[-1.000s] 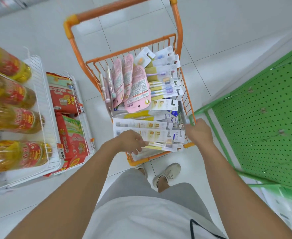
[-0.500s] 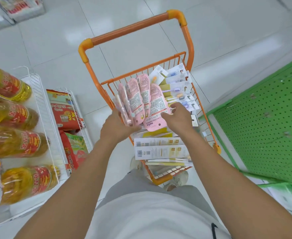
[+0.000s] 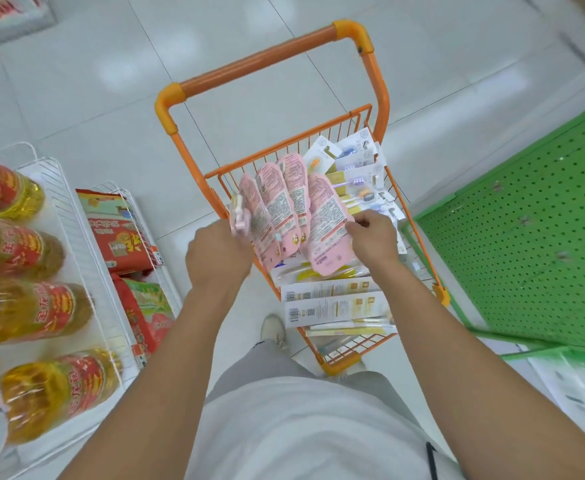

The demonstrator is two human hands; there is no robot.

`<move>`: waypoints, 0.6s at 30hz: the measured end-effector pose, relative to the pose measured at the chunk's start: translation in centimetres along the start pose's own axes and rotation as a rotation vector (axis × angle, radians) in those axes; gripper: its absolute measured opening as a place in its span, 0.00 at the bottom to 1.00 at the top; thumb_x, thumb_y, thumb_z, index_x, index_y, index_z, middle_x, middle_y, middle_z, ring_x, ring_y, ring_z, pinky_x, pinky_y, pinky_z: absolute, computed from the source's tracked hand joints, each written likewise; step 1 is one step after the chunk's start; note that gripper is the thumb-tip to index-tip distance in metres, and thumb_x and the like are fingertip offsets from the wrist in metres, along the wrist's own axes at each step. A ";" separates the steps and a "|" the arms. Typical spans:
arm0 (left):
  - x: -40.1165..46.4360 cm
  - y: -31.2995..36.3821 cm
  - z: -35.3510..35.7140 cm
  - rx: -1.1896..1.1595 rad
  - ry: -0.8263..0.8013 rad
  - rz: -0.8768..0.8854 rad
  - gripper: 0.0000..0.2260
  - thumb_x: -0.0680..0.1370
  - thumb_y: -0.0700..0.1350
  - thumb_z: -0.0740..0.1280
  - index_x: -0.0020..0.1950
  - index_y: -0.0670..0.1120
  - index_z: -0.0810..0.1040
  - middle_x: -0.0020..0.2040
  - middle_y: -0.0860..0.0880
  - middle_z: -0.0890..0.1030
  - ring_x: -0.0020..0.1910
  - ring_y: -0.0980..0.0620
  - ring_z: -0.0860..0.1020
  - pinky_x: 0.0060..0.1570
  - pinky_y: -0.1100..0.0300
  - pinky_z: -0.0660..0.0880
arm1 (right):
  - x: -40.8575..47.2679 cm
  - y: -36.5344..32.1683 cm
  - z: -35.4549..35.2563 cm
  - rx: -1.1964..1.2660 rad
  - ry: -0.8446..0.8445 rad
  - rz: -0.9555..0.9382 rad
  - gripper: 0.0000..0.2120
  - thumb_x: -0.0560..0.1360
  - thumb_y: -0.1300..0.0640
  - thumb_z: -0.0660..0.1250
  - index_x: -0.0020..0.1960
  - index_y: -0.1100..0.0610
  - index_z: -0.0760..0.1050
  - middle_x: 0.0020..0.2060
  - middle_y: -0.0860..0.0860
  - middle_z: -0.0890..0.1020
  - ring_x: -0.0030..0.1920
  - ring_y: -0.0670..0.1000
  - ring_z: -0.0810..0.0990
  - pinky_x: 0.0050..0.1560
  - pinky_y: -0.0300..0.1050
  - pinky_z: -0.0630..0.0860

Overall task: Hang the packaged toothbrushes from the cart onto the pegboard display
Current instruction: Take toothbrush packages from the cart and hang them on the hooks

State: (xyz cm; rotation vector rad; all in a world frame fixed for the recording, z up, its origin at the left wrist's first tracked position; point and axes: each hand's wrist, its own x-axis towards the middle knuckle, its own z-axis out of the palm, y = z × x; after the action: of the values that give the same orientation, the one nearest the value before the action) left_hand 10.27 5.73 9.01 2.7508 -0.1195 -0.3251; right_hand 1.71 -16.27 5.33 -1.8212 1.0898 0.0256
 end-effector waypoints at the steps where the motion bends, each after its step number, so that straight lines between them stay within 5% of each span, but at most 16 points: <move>1: 0.2 -0.1 -0.8 -0.017 0.067 0.037 0.15 0.80 0.47 0.61 0.34 0.47 0.66 0.35 0.44 0.73 0.36 0.40 0.72 0.35 0.55 0.64 | -0.3 -0.3 -0.5 -0.017 0.022 -0.025 0.07 0.79 0.61 0.65 0.44 0.63 0.75 0.37 0.52 0.77 0.39 0.53 0.74 0.42 0.47 0.69; 5: 0.5 1.2 -5.4 -0.209 0.281 0.194 0.12 0.79 0.45 0.64 0.35 0.43 0.73 0.29 0.47 0.72 0.32 0.43 0.71 0.31 0.51 0.61 | -1.9 -2.1 -4.3 -0.095 0.096 -0.088 0.04 0.80 0.60 0.61 0.49 0.59 0.73 0.41 0.55 0.80 0.40 0.55 0.77 0.39 0.47 0.71; 7: 0.2 2.8 -7.8 -0.353 0.302 0.280 0.13 0.78 0.48 0.66 0.37 0.42 0.79 0.29 0.45 0.75 0.32 0.44 0.72 0.33 0.50 0.67 | -3.3 -2.8 -6.9 0.044 0.075 -0.014 0.10 0.79 0.64 0.59 0.57 0.54 0.73 0.45 0.58 0.82 0.38 0.55 0.82 0.34 0.46 0.76; 9: -0.1 4.6 -9.6 -0.496 0.190 0.354 0.11 0.78 0.49 0.69 0.39 0.46 0.83 0.30 0.48 0.78 0.31 0.50 0.74 0.32 0.57 0.69 | -5.0 -3.1 -9.7 0.315 -0.048 0.107 0.18 0.80 0.69 0.57 0.62 0.52 0.76 0.48 0.59 0.82 0.35 0.54 0.83 0.32 0.42 0.80; 14: -1.0 9.6 -8.8 -0.568 -0.252 0.553 0.08 0.78 0.46 0.72 0.41 0.45 0.85 0.27 0.54 0.73 0.27 0.57 0.67 0.26 0.69 0.63 | -9.5 -1.4 -15.5 0.841 -0.305 0.166 0.14 0.78 0.63 0.67 0.61 0.68 0.79 0.51 0.62 0.81 0.41 0.52 0.81 0.44 0.41 0.83; 16: -1.5 11.6 -7.0 -0.534 -0.399 0.637 0.07 0.77 0.46 0.73 0.42 0.44 0.85 0.29 0.48 0.73 0.28 0.57 0.66 0.26 0.69 0.63 | -11.2 0.4 -17.5 1.012 -0.419 0.104 0.35 0.68 0.55 0.80 0.67 0.72 0.73 0.54 0.62 0.80 0.49 0.54 0.81 0.51 0.44 0.83; 18: -2.3 13.7 -5.2 -0.520 -0.535 0.707 0.08 0.75 0.45 0.75 0.43 0.41 0.84 0.29 0.49 0.71 0.27 0.59 0.66 0.26 0.70 0.63 | -13.3 1.7 -19.0 1.093 -0.477 0.039 0.41 0.62 0.59 0.84 0.69 0.72 0.71 0.59 0.63 0.79 0.56 0.58 0.81 0.56 0.46 0.81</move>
State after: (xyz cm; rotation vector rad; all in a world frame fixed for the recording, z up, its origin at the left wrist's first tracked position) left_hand 8.72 -4.94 19.22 1.8958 -0.9598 -0.7440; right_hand -15.43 -21.77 20.12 -0.7435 0.5818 -0.0930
